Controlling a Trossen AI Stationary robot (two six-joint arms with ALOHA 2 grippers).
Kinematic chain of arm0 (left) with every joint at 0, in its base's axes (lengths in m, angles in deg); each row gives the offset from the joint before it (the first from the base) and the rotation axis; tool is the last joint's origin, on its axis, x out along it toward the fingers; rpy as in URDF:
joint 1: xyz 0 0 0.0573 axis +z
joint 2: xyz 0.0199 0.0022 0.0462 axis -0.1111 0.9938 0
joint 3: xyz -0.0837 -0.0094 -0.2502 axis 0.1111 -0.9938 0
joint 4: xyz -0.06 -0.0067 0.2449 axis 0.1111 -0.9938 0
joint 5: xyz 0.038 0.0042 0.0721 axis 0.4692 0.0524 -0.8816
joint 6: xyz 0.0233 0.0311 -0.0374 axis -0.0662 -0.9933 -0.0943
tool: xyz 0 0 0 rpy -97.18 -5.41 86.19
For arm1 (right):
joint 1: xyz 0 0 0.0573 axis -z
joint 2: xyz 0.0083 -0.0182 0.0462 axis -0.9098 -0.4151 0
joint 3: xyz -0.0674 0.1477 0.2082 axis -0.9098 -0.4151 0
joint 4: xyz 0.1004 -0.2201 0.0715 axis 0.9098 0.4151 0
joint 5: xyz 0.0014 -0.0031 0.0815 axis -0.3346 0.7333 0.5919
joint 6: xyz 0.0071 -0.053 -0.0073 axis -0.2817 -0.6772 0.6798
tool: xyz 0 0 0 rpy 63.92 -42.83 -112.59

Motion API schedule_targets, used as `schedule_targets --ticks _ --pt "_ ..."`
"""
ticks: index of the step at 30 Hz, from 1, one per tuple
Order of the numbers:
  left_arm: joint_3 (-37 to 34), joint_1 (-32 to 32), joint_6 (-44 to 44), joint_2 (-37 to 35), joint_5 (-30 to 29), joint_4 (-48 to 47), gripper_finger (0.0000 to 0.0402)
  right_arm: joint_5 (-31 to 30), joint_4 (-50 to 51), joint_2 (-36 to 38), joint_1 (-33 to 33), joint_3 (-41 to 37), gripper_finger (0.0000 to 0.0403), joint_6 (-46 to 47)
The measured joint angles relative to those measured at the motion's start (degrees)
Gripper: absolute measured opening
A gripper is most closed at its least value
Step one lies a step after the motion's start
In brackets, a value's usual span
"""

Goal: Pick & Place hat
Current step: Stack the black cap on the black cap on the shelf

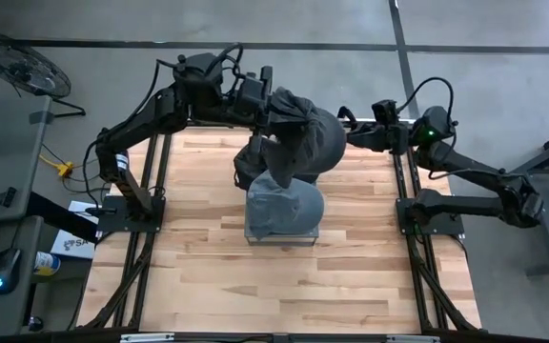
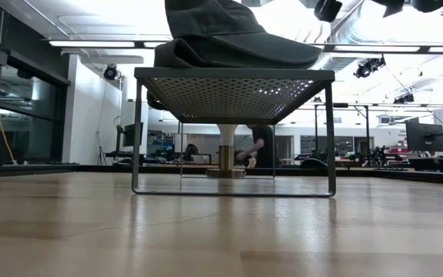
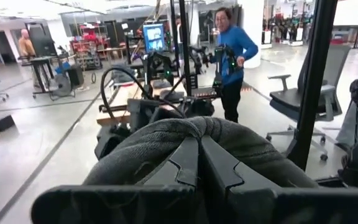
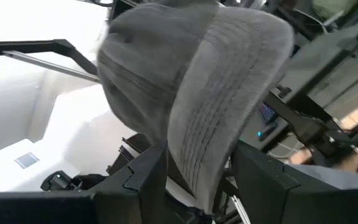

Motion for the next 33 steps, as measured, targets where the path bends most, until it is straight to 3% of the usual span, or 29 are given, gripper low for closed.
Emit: schedule_targets --ticks 8,11,15,22,27,33 --pt "0.0 0.0 0.3 1.7 0.2 1.0 0.0 -0.1 -1.0 0.1 -1.6 0.0 0.016 -1.2" --pt "0.0 0.0 0.7 1.8 0.0 0.8 0.0 0.5 -1.9 0.2 -1.6 0.0 0.0121 -1.8" --pt "0.0 0.0 1.3 1.8 -0.3 0.7 0.0 1.4 -3.8 0.2 -1.6 0.0 0.0023 -2.9" --pt "0.0 0.0 3.0 1.8 -0.9 -0.4 0.0008 3.6 -4.3 0.2 -1.6 0.0 0.0008 -3.8" --pt "0.0 0.0 3.1 1.8 -4.9 -1.2 0.0057 4.0 -4.2 0.2 -1.6 0.0 0.0005 -4.5" --pt "1.2 0.0 2.8 1.5 -5.5 -1.8 0.0157 4.5 -3.7 0.2 -0.8 0.0 0.0005 -4.6"
